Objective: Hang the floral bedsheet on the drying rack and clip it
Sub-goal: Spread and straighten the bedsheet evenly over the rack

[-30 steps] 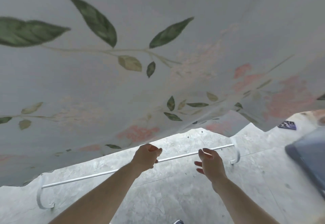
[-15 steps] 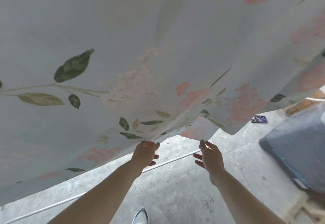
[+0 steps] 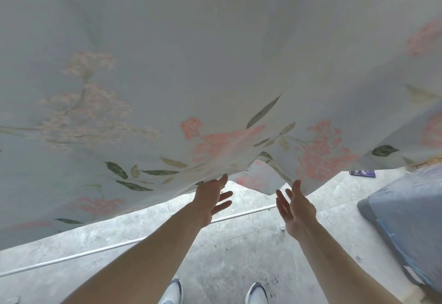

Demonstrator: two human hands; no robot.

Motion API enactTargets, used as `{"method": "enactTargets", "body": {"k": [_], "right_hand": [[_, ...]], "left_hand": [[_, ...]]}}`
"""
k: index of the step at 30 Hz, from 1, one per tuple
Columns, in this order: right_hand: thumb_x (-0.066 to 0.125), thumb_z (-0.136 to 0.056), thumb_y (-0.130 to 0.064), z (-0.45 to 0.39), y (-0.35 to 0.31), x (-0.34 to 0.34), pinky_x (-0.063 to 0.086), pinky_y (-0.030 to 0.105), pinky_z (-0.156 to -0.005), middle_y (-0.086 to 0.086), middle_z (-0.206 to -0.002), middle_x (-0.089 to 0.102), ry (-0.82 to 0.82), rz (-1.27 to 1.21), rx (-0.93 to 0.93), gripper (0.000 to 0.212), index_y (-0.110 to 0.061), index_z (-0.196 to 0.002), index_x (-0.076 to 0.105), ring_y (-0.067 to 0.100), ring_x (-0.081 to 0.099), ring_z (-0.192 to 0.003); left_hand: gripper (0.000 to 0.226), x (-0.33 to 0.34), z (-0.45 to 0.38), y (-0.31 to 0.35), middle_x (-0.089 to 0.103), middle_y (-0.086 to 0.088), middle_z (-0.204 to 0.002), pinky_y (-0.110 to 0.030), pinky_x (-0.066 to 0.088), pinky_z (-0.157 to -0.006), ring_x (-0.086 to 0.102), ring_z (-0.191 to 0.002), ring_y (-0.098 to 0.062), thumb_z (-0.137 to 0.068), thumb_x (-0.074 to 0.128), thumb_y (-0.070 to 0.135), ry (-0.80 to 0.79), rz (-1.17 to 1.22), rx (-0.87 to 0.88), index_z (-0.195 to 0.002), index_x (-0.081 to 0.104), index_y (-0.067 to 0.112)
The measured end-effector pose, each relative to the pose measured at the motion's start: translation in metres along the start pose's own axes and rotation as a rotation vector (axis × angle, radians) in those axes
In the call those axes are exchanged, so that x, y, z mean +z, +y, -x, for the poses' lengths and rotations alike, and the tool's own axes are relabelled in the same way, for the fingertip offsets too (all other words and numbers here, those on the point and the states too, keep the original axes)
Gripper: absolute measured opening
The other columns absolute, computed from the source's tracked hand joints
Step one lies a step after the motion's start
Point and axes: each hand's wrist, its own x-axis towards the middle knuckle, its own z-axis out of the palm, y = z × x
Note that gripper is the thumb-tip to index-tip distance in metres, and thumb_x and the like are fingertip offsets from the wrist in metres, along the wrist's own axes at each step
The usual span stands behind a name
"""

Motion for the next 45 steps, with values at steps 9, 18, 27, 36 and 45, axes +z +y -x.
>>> {"method": "enactTargets", "body": {"k": [9,18,27,36,45], "right_hand": [[0.067,-0.095,-0.042,-0.047,-0.022,-0.033,0.059,0.032,-0.075,0.007,-0.141,0.060,-0.065,0.002,0.116,0.054,-0.006,-0.132,0.054,0.019,0.075,-0.098],[0.074,-0.093,-0.029,-0.082,-0.026,-0.036,0.058,0.020,-0.066,0.001,-0.118,0.072,-0.066,-0.001,0.089,0.036,-0.013,-0.122,0.061,0.011,0.072,-0.094],[0.075,-0.093,-0.029,-0.101,-0.025,-0.042,0.052,0.024,-0.075,-0.004,-0.096,0.075,-0.004,0.123,-0.037,0.019,-0.015,-0.102,0.066,0.009,0.068,-0.088],[0.076,-0.092,-0.030,-0.131,-0.006,-0.062,0.052,0.025,-0.066,-0.003,-0.089,0.075,0.047,0.276,-0.080,0.017,-0.016,-0.085,0.068,0.009,0.070,-0.079],[0.077,-0.092,-0.029,-0.199,0.018,-0.055,0.051,0.025,-0.060,-0.007,-0.072,0.076,0.059,0.341,-0.121,0.020,-0.013,-0.083,0.069,-0.001,0.069,-0.052]], "left_hand": [[0.079,0.061,-0.038,-0.007,0.063,0.003,-0.111,-0.038,0.064,-0.084,0.070,-0.112,-0.022,-0.091,0.079,0.024,0.115,0.269,0.030,-0.157,0.036,0.012],[0.091,0.069,-0.071,-0.027,0.062,-0.003,-0.121,-0.040,0.062,-0.089,0.065,-0.119,-0.023,-0.089,0.081,0.021,0.158,0.340,0.025,-0.160,0.026,0.012],[0.019,0.066,-0.093,-0.029,0.070,0.000,-0.114,-0.027,0.055,-0.076,0.066,-0.105,-0.013,-0.095,0.075,0.028,0.263,0.299,0.101,-0.108,0.068,0.016],[0.015,0.058,-0.118,-0.066,0.072,0.001,-0.085,-0.042,0.057,-0.099,0.067,-0.084,-0.018,-0.089,0.082,0.032,0.529,-0.028,0.093,-0.083,0.071,0.023],[0.030,0.040,-0.165,-0.082,0.077,0.002,-0.090,-0.043,0.060,-0.095,0.073,-0.095,-0.022,-0.079,0.085,0.048,0.596,-0.234,0.084,-0.088,0.076,0.021]]}}
